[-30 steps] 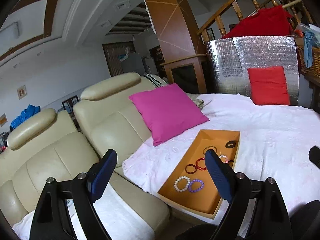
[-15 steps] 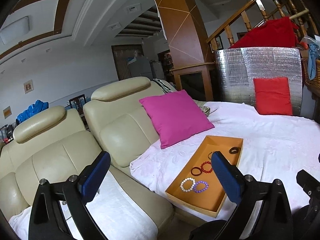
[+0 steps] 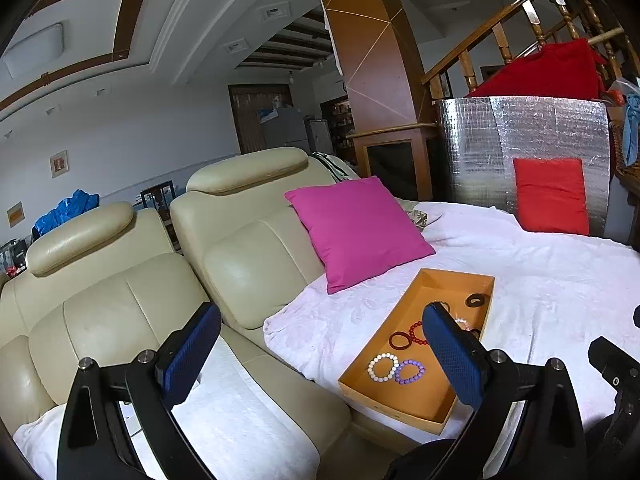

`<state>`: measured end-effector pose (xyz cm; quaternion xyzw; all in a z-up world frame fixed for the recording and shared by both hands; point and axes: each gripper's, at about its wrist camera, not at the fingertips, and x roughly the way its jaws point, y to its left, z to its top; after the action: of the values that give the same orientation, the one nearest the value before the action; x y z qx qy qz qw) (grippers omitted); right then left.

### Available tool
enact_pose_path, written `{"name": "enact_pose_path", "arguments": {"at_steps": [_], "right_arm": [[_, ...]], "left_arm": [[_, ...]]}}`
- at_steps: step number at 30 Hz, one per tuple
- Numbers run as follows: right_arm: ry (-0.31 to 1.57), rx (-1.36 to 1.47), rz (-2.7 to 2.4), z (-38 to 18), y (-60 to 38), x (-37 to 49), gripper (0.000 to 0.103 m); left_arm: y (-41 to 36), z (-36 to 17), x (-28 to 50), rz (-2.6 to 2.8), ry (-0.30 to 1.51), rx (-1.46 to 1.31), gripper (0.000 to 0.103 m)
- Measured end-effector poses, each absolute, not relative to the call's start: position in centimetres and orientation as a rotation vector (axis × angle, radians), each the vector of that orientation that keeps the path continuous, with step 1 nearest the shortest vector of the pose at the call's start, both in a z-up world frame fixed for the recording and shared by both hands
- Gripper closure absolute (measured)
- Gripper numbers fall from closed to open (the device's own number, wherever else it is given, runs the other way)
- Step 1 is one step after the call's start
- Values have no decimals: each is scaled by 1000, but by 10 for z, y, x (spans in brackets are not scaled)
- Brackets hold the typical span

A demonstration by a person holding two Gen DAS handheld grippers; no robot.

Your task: Organize jewelry

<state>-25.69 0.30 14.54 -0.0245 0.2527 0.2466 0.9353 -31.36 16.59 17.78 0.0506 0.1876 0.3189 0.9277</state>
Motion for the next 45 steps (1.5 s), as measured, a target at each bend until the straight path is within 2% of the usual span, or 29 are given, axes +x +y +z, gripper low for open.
{"name": "enact_pose_path", "arguments": {"at_steps": [28,45], "right_arm": [[515,-118,479,148,32,-241,23],[536,-127,527,135,56,-200,23]], "left_arm": [[190,172,-306,648,399,57,3],[203,158,-268,688,452,72,3]]}}
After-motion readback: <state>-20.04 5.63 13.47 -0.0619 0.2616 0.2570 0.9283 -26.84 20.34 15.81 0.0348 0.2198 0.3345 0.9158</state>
